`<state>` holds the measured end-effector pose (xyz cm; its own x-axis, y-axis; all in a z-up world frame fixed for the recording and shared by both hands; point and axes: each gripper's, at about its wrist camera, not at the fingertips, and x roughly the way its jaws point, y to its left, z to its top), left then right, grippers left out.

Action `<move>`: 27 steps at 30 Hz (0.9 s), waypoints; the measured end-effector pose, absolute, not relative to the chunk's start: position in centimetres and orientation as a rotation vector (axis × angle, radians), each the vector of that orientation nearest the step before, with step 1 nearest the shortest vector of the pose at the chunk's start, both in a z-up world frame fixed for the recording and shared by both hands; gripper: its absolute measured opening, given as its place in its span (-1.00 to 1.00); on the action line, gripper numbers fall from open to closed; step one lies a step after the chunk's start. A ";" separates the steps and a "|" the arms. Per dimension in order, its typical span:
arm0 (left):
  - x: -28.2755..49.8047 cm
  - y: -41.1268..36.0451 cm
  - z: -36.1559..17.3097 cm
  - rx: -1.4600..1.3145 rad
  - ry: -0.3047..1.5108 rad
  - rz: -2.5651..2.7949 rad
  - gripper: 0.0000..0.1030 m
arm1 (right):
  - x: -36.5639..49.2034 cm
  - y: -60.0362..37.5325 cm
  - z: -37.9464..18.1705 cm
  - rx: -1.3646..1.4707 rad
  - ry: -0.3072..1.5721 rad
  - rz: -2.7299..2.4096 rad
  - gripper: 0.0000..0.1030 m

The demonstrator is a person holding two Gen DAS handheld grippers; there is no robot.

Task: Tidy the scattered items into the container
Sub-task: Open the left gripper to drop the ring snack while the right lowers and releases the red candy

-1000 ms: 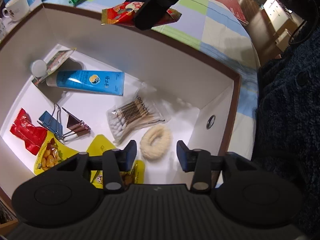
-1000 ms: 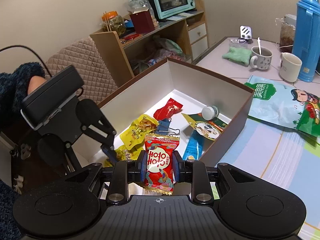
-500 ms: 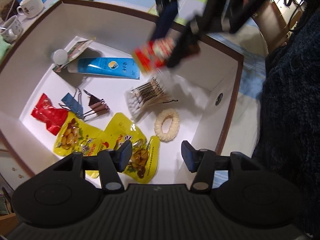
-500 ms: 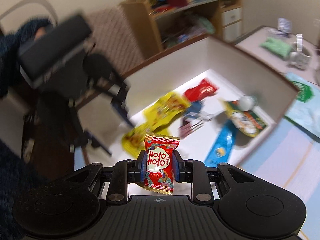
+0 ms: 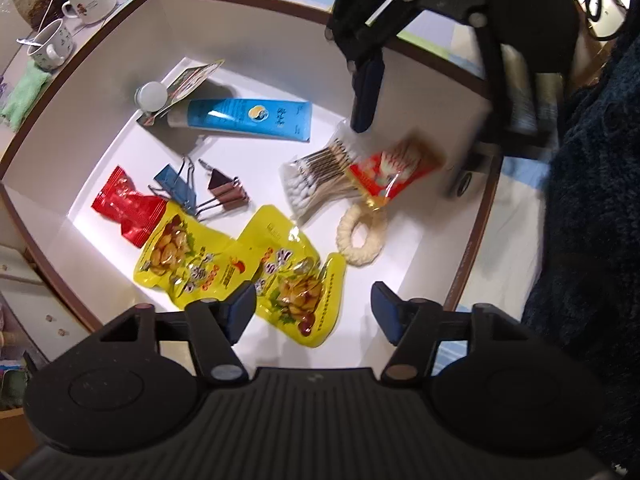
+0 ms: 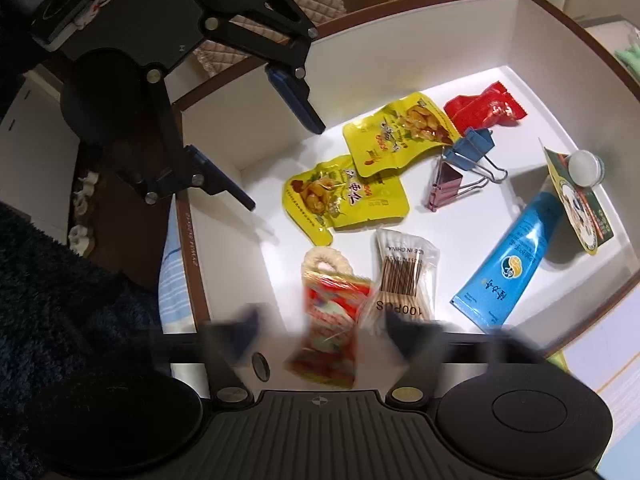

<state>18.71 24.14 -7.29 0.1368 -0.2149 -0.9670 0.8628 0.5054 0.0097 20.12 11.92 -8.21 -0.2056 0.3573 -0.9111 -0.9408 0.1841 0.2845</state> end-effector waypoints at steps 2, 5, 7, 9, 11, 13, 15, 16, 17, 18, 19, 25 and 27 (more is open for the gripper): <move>18.7 24.1 -7.3 0.693 1.184 -0.864 0.17 | 19.9 12.0 -8.2 -0.669 1.225 1.340 0.48; 18.6 24.1 -7.3 0.700 1.191 -0.845 0.17 | 19.8 11.8 -7.9 -0.666 1.223 1.332 0.48; 18.4 24.1 -7.2 0.709 1.191 -0.837 0.18 | 19.6 11.7 -7.6 -0.665 1.217 1.329 0.48; 18.2 24.0 -7.2 0.717 1.190 -0.830 0.20 | 19.5 11.8 -7.3 -0.666 1.214 1.327 0.48; 18.0 23.9 -7.1 0.723 1.189 -0.822 0.21 | 19.4 11.8 -7.2 -0.666 1.210 1.321 0.48; 17.8 23.9 -7.1 0.726 1.186 -0.812 0.22 | 19.2 11.8 -7.1 -0.665 1.205 1.313 0.48; 17.7 23.9 -6.9 0.725 1.186 -0.793 0.23 | 19.0 11.8 -6.9 -0.663 1.200 1.302 0.48; 17.6 23.9 -6.9 0.724 1.185 -0.783 0.23 | 19.0 11.7 -6.8 -0.660 1.197 1.296 0.48; 17.5 23.9 -6.8 0.723 1.185 -0.773 0.23 | 18.9 11.6 -6.8 -0.656 1.193 1.288 0.48; 17.4 23.9 -6.7 0.721 1.184 -0.763 0.24 | 18.8 11.6 -6.7 -0.651 1.190 1.280 0.48; 17.3 23.9 -6.6 0.719 1.183 -0.754 0.24 | 18.8 11.5 -6.6 -0.647 1.187 1.273 0.48; 16.6 23.8 -5.9 0.705 1.173 -0.684 0.31 | 18.4 10.8 -6.0 -0.593 1.166 1.221 0.48; 16.4 23.7 -5.7 0.698 1.169 -0.658 0.31 | 18.2 10.6 -5.7 -0.576 1.155 1.199 0.48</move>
<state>16.38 23.74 -5.69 0.2587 -0.0982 -0.9609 0.7704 0.6211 0.1439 18.17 10.56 -5.75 -0.0622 0.4131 -0.9085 -0.9234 0.3217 0.2095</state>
